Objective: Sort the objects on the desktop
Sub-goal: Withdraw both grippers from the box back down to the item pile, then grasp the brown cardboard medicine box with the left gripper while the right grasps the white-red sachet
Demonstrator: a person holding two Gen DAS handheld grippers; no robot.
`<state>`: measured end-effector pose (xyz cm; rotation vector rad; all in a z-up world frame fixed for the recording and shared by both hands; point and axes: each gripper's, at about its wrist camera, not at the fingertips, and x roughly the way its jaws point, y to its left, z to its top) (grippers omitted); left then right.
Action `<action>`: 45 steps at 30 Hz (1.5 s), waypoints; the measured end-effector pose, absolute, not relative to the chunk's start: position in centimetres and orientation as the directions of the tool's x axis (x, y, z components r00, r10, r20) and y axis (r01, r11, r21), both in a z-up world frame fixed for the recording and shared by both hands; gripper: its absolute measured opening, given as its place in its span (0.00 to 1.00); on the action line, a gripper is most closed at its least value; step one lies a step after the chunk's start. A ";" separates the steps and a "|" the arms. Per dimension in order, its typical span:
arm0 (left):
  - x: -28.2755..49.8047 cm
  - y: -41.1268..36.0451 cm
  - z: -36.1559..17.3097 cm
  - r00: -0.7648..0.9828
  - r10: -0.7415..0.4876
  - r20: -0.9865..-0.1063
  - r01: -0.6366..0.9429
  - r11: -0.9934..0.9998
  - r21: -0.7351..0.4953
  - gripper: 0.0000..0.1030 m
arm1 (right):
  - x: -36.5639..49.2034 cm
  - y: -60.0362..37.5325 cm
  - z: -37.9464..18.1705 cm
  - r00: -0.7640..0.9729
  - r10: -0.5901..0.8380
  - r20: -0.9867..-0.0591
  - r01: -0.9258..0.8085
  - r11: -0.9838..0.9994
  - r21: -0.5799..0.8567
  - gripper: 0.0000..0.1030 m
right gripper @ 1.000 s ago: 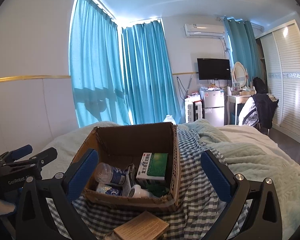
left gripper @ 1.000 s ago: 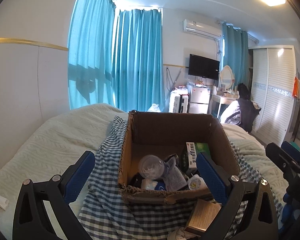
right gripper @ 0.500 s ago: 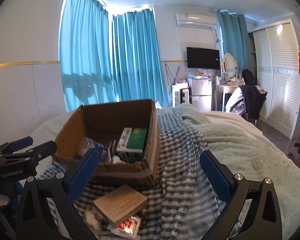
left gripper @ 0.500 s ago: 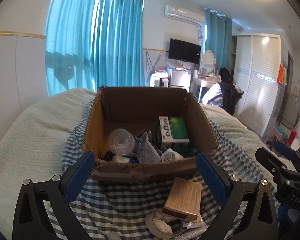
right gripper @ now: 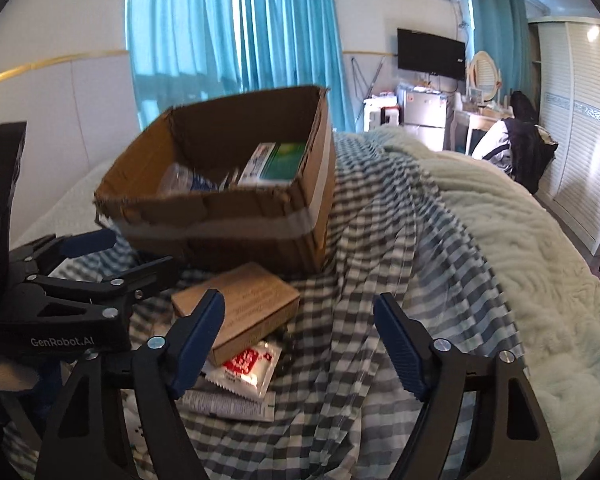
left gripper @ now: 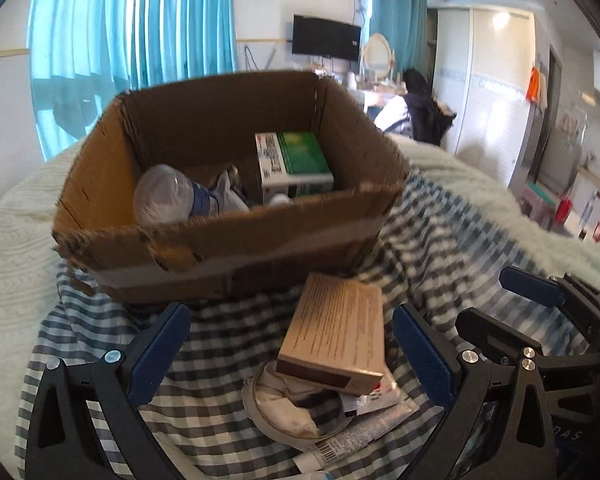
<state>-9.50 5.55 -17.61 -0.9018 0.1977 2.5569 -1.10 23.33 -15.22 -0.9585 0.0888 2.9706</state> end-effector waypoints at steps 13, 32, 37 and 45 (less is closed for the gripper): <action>-11.5 8.5 -22.7 -0.581 0.356 -0.732 -0.546 -0.838 0.026 1.00 | -2.2 23.8 -19.3 -0.684 -0.029 -0.729 -0.002 -0.999 0.042 0.66; -11.9 9.8 -23.7 -0.524 0.389 -0.758 -0.599 -0.801 0.004 1.00 | -3.0 19.5 -21.7 -0.619 -0.070 -0.783 0.169 -0.984 -0.046 0.62; -12.5 9.5 -24.1 -0.526 0.384 -0.759 -0.578 -0.816 -0.013 0.76 | -3.5 19.6 -22.5 -0.600 -0.092 -0.795 0.173 -0.985 -0.017 0.62; -12.4 8.0 -23.3 -0.587 0.352 -0.729 -0.518 -0.855 0.004 0.74 | -4.6 17.6 -23.9 -0.595 -0.094 -0.798 0.212 -0.976 -0.044 0.62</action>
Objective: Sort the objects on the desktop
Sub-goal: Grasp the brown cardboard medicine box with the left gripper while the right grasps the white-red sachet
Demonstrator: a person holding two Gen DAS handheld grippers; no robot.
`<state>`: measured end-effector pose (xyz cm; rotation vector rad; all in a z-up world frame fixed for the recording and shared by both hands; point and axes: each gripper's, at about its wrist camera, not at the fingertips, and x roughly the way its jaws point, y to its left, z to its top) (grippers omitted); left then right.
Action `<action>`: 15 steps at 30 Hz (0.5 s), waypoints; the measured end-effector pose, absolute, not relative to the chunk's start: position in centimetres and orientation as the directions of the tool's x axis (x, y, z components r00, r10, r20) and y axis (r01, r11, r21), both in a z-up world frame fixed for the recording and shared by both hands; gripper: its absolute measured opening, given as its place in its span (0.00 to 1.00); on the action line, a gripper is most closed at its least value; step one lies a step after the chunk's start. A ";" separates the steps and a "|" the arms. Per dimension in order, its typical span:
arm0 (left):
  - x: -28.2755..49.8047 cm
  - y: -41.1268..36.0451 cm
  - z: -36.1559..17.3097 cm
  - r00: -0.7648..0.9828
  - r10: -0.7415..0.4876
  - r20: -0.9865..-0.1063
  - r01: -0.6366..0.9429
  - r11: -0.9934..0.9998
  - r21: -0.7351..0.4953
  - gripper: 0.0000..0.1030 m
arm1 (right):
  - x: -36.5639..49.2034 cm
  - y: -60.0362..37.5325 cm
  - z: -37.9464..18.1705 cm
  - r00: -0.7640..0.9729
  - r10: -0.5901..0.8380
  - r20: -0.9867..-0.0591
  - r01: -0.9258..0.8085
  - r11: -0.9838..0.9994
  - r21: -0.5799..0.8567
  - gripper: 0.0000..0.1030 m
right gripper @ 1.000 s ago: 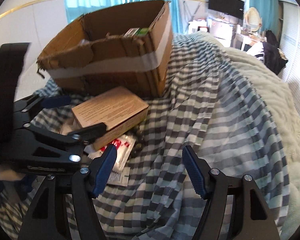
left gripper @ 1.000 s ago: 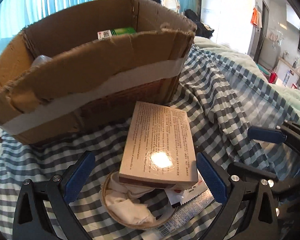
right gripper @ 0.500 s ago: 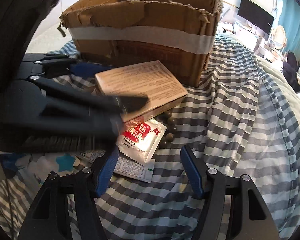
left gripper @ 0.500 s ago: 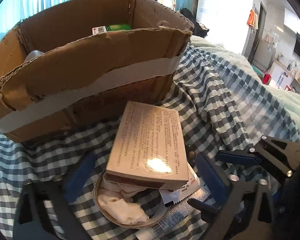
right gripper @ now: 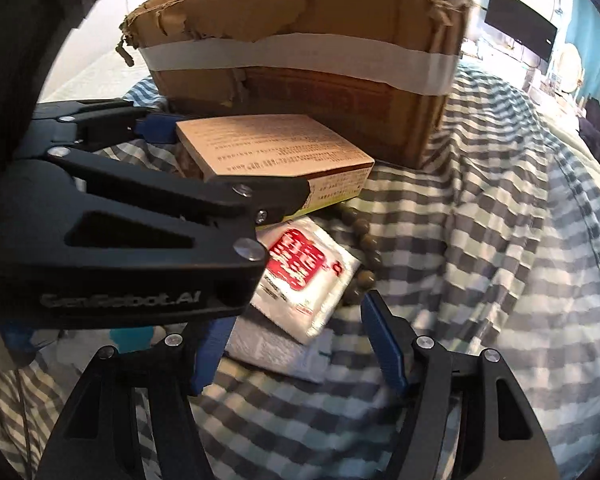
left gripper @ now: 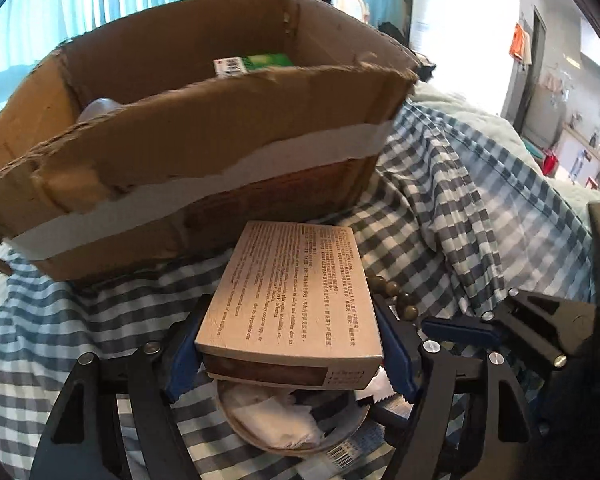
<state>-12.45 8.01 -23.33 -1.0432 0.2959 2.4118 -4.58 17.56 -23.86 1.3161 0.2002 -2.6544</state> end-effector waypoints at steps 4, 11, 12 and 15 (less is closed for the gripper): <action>-12.4 7.7 -22.9 -0.603 0.342 -0.721 -0.500 -0.866 0.008 0.74 | -5.1 17.2 -24.4 -0.594 -0.072 -0.801 0.201 -0.978 -0.061 0.62; -11.4 6.8 -21.7 -0.630 0.332 -0.702 -0.497 -0.867 0.036 0.74 | -5.6 17.9 -24.5 -0.587 -0.057 -0.807 0.149 -0.988 -0.038 0.31; -11.2 6.6 -21.5 -0.634 0.332 -0.699 -0.497 -0.867 0.039 0.74 | -5.7 18.0 -24.5 -0.585 -0.063 -0.809 0.144 -0.989 -0.027 0.23; -10.6 6.5 -20.6 -0.646 0.335 -0.686 -0.497 -0.867 0.044 0.74 | -5.5 18.4 -24.0 -0.588 -0.070 -0.806 0.129 -0.992 -0.008 0.09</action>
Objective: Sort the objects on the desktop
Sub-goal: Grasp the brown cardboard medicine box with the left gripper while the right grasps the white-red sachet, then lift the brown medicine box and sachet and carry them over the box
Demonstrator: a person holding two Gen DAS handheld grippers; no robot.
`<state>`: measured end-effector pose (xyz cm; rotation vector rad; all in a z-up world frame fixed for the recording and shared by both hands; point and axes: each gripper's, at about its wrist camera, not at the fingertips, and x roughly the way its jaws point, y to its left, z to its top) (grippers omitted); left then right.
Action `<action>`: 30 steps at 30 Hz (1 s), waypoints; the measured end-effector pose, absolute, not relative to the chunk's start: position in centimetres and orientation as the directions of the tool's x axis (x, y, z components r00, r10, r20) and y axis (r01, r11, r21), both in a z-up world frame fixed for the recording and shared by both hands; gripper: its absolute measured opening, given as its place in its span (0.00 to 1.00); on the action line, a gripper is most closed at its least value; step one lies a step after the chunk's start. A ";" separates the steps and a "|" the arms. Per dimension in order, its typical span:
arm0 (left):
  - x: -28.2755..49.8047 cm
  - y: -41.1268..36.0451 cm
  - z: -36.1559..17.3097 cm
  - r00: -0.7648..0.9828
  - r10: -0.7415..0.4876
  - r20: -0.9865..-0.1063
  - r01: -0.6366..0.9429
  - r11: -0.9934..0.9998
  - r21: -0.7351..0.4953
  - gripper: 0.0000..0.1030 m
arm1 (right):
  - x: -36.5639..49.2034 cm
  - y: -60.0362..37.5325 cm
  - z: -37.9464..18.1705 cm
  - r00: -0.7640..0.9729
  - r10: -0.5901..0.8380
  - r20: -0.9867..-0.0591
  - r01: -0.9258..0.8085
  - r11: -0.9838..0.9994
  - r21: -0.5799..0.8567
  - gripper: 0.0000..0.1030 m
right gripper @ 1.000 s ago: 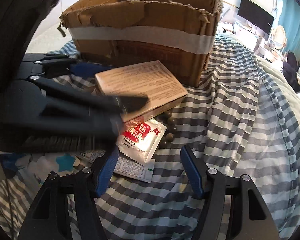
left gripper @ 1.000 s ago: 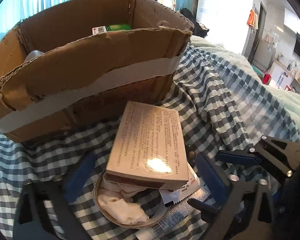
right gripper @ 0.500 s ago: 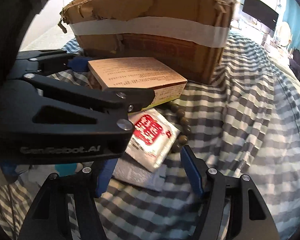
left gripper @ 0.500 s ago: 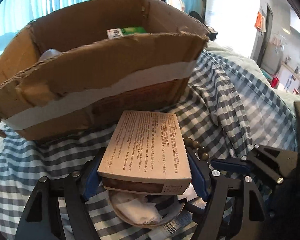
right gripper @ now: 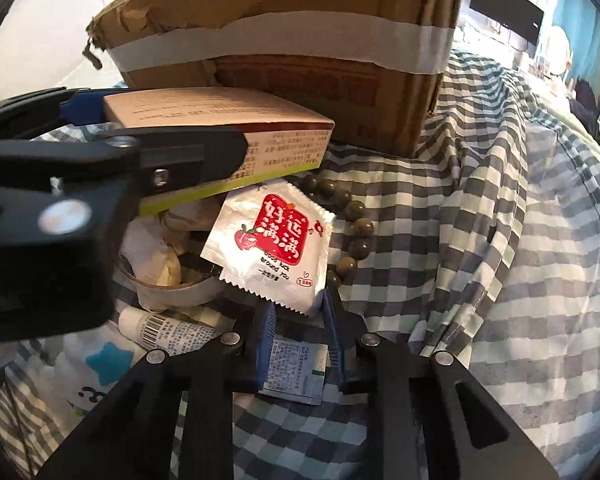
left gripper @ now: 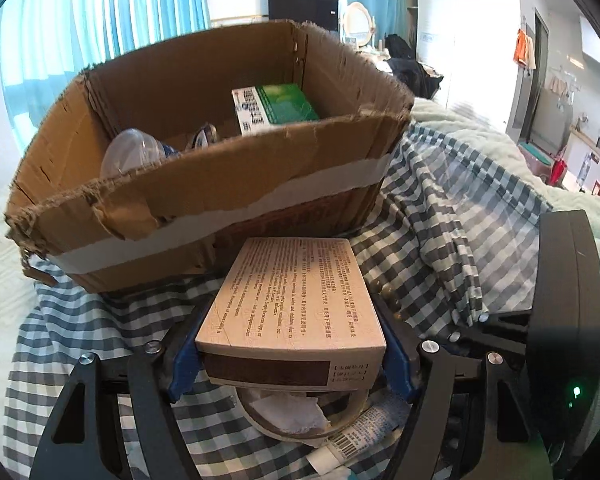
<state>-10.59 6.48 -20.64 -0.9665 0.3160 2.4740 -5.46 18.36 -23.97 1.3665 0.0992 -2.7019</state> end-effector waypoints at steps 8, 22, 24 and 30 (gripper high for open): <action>-9.3 6.7 -18.4 -0.689 0.324 -0.649 -0.479 -0.875 0.072 0.73 | -4.0 20.9 -20.8 -0.643 -0.130 -0.755 0.072 -0.991 0.110 0.01; -5.9 6.4 -13.5 -0.758 0.312 -0.572 -0.437 -0.895 0.091 0.73 | -1.9 23.6 -15.9 -0.753 -0.152 -0.641 0.062 -0.985 0.161 0.01; -5.3 5.8 -12.4 -0.778 0.315 -0.543 -0.421 -0.903 0.081 0.73 | -1.1 23.4 -15.5 -0.773 -0.161 -0.613 0.067 -0.983 0.173 0.01; -4.4 3.5 -9.3 -0.833 0.313 -0.457 -0.375 -0.926 0.050 0.73 | -0.7 22.9 -12.8 -0.823 -0.167 -0.543 0.075 -0.980 0.186 0.00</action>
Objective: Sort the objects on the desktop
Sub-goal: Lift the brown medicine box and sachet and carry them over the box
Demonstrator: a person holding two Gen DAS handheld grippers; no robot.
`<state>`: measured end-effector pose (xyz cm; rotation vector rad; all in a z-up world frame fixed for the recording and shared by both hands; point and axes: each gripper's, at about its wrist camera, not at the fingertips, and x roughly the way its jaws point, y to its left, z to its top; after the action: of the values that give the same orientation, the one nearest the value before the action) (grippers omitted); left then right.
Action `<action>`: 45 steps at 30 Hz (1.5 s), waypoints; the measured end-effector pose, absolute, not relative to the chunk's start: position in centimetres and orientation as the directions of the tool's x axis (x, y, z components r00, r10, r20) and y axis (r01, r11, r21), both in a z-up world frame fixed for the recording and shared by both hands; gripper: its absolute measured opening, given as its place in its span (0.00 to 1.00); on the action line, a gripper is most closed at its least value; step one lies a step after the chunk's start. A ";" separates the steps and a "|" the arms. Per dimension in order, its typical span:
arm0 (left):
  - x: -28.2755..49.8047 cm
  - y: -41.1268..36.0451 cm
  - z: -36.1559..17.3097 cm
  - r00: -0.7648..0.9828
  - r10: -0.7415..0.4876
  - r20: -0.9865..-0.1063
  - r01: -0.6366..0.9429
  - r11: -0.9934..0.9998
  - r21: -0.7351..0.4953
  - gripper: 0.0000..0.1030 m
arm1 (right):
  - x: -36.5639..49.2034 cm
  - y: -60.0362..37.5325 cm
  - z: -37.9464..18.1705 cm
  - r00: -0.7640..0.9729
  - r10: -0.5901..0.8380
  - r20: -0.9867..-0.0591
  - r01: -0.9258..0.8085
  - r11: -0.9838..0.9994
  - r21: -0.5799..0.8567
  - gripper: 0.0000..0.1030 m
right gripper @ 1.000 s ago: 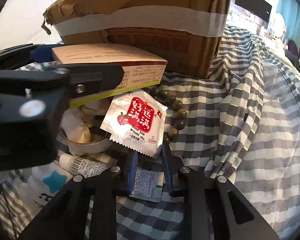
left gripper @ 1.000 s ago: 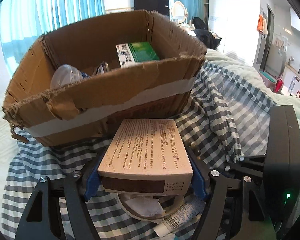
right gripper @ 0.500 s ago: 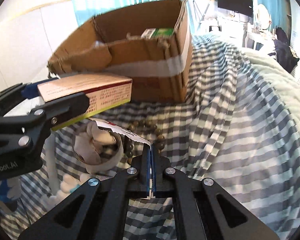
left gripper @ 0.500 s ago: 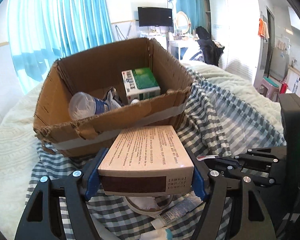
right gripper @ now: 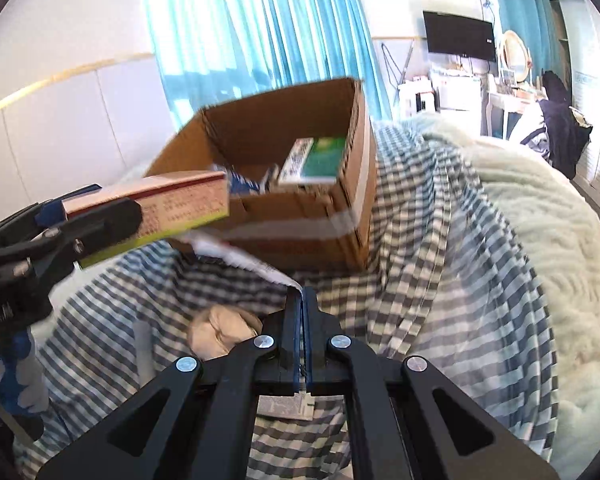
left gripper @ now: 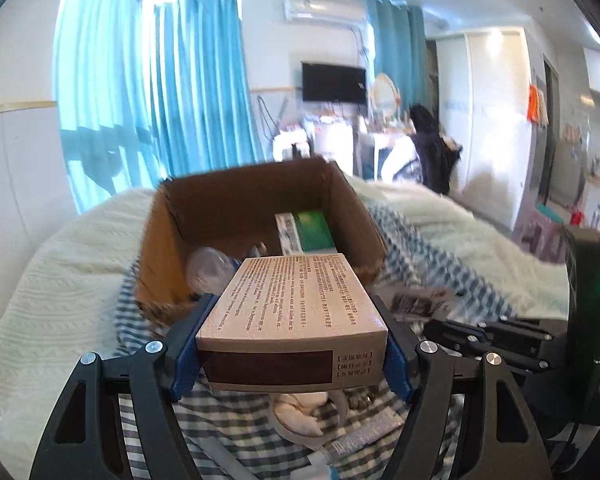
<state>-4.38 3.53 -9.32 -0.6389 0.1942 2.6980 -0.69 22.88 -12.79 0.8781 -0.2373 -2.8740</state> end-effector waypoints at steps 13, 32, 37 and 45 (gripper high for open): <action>-5.4 0.2 -5.3 -0.914 0.262 -0.311 -0.280 -0.960 0.014 0.73 | 0.0 21.2 -8.4 -0.897 -0.149 -0.416 0.103 -0.986 0.130 0.00; -9.3 -1.0 -4.2 -0.954 0.179 -0.241 -0.195 -0.980 0.045 0.73 | -4.3 20.4 -4.1 -0.941 -0.146 -0.306 0.115 -0.986 0.120 0.00; -11.6 -0.6 -5.3 -0.956 0.169 -0.238 -0.189 -0.980 0.065 0.73 | -6.1 20.8 -4.2 -0.947 -0.117 -0.300 0.085 -0.989 0.118 0.00; -15.6 -0.5 -8.1 -0.932 0.195 -0.305 -0.216 -0.976 0.036 0.73 | -10.2 20.5 -5.4 -0.940 -0.115 -0.320 0.084 -0.991 0.108 0.00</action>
<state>-15.57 -0.53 -8.12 -0.4462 0.1011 2.8957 -10.16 20.55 -5.43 0.5027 -0.1417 -2.9956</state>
